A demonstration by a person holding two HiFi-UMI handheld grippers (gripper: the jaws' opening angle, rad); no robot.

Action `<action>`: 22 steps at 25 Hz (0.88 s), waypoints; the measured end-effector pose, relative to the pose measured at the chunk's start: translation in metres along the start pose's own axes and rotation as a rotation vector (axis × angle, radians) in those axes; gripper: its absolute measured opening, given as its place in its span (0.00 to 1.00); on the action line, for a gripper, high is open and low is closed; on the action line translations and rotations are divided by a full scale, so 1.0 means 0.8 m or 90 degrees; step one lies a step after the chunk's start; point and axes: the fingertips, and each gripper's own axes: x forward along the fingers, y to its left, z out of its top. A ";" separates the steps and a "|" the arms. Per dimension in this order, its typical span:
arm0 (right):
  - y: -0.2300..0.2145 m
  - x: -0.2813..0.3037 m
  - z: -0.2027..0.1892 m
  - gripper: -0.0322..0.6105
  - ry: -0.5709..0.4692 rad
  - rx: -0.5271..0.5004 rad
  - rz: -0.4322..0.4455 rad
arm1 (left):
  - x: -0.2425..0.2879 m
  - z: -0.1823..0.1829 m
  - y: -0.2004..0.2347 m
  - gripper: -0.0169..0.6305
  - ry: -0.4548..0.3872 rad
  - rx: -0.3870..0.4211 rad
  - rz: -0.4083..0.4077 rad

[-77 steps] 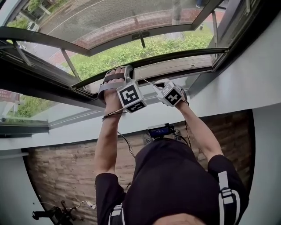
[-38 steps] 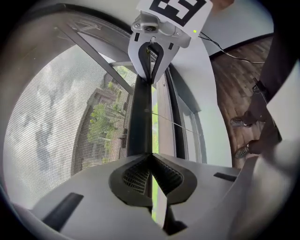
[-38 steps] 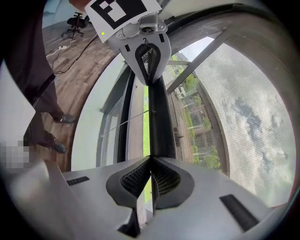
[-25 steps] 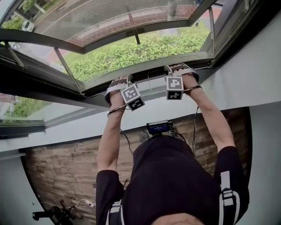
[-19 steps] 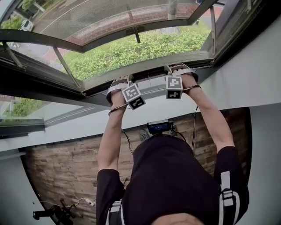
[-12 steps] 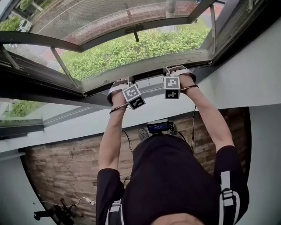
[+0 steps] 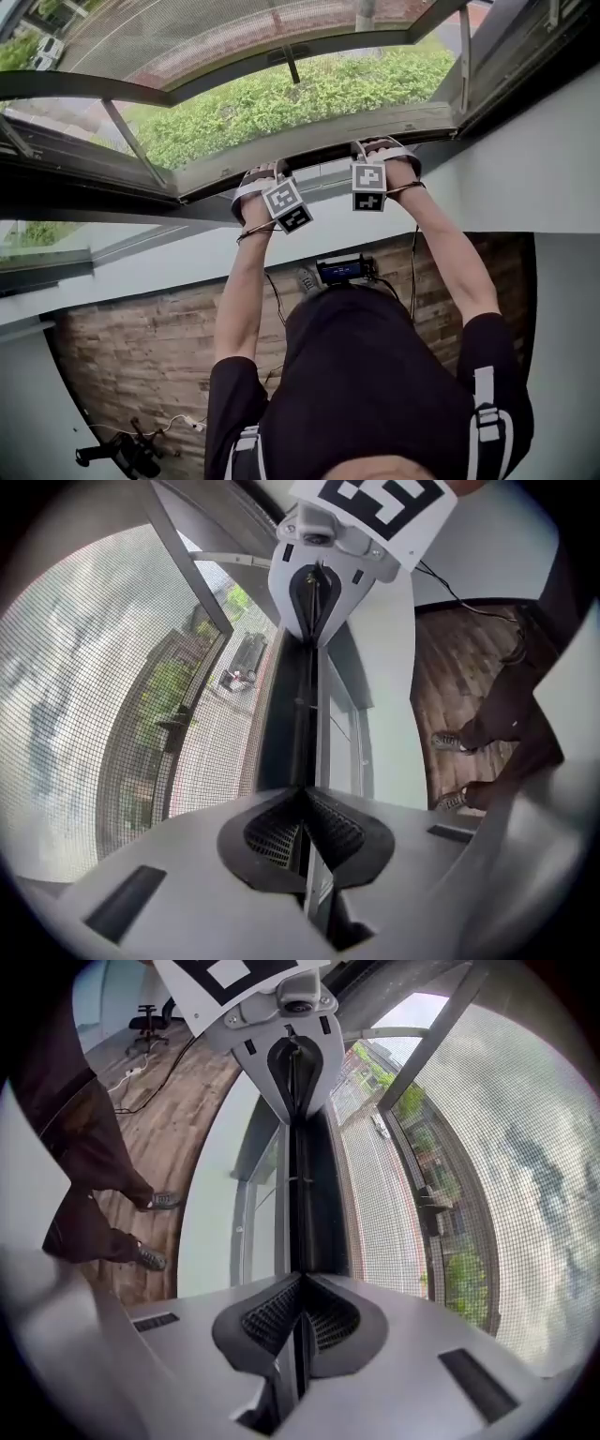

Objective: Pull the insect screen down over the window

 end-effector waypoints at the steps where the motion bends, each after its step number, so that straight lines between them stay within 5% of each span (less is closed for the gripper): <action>1: 0.000 0.000 0.000 0.08 -0.002 0.001 -0.005 | 0.001 0.000 0.000 0.06 -0.004 0.001 0.010; 7: 0.001 -0.005 0.001 0.08 -0.008 0.000 -0.023 | 0.001 0.000 -0.003 0.06 -0.011 -0.001 0.032; 12: 0.000 0.001 0.006 0.08 0.006 -0.021 -0.090 | -0.006 -0.006 -0.002 0.06 -0.030 -0.008 0.067; 19: 0.009 0.001 0.001 0.08 0.012 -0.054 -0.103 | -0.012 0.000 -0.009 0.08 0.004 0.042 0.105; 22: 0.005 -0.006 0.000 0.08 0.004 -0.038 -0.105 | -0.024 -0.001 -0.003 0.10 -0.011 0.018 0.116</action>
